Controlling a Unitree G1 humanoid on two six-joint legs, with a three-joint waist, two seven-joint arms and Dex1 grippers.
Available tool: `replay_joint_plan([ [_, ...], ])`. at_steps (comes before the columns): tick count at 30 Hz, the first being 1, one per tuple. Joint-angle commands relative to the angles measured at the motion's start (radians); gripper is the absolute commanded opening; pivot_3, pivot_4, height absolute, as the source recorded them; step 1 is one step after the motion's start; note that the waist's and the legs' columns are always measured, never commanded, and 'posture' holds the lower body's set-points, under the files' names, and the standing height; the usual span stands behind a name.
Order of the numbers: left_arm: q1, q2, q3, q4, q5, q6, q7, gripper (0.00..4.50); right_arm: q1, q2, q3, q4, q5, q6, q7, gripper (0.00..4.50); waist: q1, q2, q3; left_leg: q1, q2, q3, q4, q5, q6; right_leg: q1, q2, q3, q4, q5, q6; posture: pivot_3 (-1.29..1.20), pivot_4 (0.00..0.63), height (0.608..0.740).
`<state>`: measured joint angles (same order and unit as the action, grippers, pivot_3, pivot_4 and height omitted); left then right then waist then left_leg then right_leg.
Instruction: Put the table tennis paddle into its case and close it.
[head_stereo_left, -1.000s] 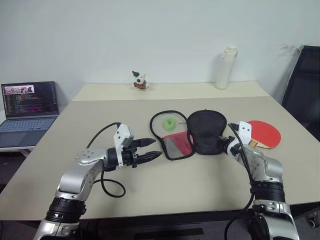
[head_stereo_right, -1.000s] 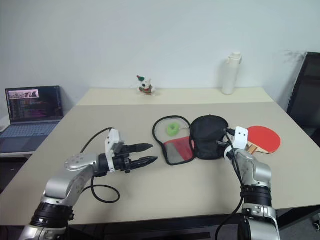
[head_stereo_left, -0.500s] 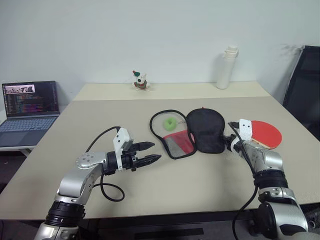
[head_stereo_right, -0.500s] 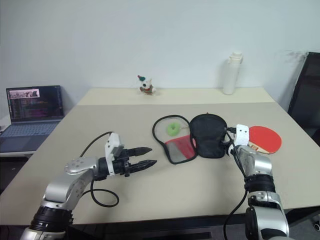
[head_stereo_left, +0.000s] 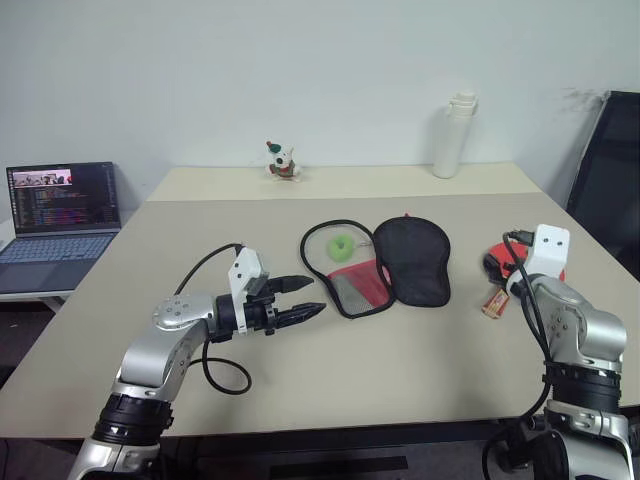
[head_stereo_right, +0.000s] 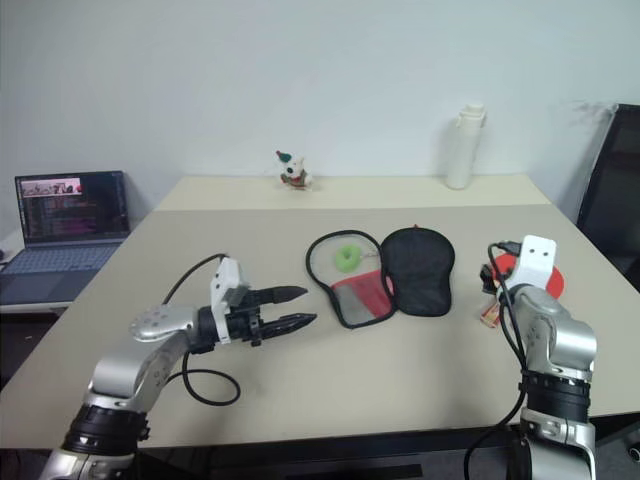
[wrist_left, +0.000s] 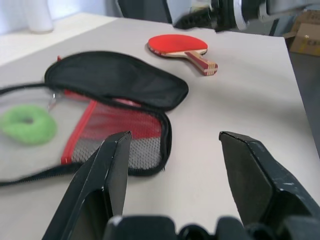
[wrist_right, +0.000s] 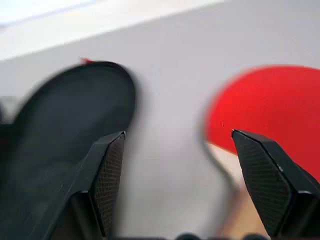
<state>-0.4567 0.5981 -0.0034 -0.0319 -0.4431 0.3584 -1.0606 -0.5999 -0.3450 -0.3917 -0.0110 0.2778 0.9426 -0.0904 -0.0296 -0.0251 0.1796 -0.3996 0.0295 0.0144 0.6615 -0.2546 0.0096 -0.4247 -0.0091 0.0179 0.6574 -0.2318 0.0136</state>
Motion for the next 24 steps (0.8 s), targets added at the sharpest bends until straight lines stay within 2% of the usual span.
replay_joint_plan([
  [1, -0.053, -0.019, -0.022, 0.030, 0.014, -0.042, -0.026, 3.05, 0.038, 0.026, 0.009, -0.075, -0.076, 0.049, -0.108, 3.70, 0.000, 0.000, 0.000, 0.000, 0.000, 0.000, 0.000, 0.000, 0.000, 0.000, 0.000, 0.000, 0.000, 0.000, 0.000, 0.00, 0.150, 0.740],
  [10, -0.090, -0.038, -0.042, 0.091, 0.038, -0.080, -0.051, 3.05, -0.018, 0.095, 0.003, 0.076, -0.105, -0.049, -0.147, 3.70, -0.006, 0.000, 0.000, 0.001, 0.000, 0.003, 0.000, 0.000, 0.000, -0.001, 0.002, 0.000, 0.000, 0.000, 0.000, 0.00, 0.150, 0.740],
  [24, -0.063, -0.031, -0.026, 0.073, 0.044, -0.087, -0.031, 3.05, -0.105, 0.074, -0.010, 0.358, -0.111, -0.164, -0.175, 3.70, -0.004, 0.000, 0.000, 0.001, 0.000, 0.003, 0.000, 0.000, 0.000, 0.000, 0.002, 0.000, 0.000, 0.000, 0.000, 0.00, 0.150, 0.740],
])
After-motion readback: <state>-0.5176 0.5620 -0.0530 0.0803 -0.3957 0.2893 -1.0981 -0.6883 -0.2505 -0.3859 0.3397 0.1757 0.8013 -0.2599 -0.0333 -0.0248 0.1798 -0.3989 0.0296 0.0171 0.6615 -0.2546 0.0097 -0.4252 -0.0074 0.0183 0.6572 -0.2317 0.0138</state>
